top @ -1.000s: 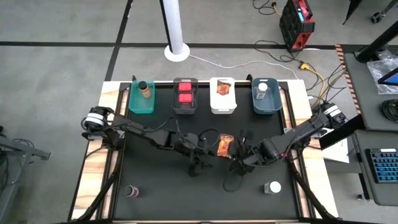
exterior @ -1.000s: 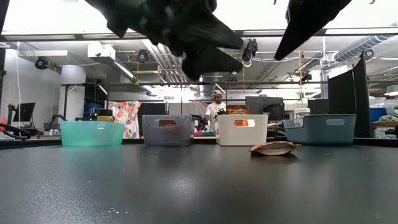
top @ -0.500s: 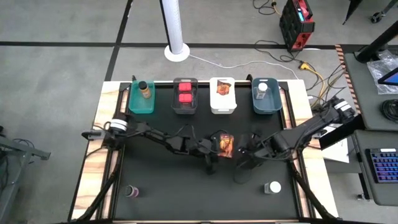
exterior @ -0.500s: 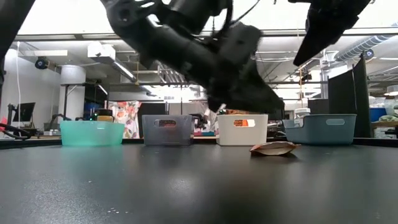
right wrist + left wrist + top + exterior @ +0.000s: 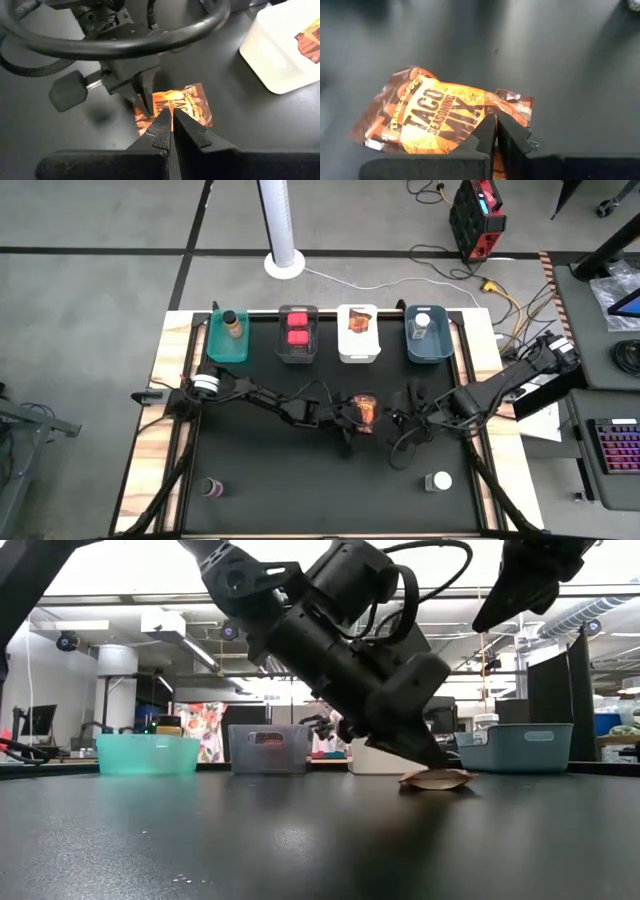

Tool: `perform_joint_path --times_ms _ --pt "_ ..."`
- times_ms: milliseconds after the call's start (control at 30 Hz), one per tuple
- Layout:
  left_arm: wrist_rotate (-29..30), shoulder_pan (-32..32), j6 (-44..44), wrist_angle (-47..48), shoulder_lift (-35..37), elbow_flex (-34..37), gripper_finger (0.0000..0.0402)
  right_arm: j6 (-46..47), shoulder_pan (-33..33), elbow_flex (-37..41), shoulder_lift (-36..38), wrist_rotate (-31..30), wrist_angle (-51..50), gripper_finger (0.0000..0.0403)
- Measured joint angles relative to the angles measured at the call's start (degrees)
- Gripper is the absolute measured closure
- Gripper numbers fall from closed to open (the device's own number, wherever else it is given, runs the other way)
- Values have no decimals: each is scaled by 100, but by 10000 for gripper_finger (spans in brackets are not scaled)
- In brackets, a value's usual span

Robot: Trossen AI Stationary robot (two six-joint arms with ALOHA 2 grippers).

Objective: Sort spices by type
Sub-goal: Put the orange seasoning pack into the white bin

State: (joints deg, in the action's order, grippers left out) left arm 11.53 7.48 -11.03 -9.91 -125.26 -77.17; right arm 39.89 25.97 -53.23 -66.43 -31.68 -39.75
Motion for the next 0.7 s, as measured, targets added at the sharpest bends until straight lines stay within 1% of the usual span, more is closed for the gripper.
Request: perform_joint_path --times_ms 167,267,433,633,700 --pt "-42 7 2 212 -43 -7 401 206 1 4 -43 18 -27 394" --pt "-354 52 32 509 -2 11 401 490 -12 4 -42 171 -39 394" --pt "-626 277 424 979 23 78 401 927 -153 9 -81 896 -35 394" --pt "-821 481 1127 939 32 203 401 1068 -563 134 -403 1918 -8 394" --pt "-836 514 1342 913 34 239 402 1067 -702 230 -564 2132 113 393"
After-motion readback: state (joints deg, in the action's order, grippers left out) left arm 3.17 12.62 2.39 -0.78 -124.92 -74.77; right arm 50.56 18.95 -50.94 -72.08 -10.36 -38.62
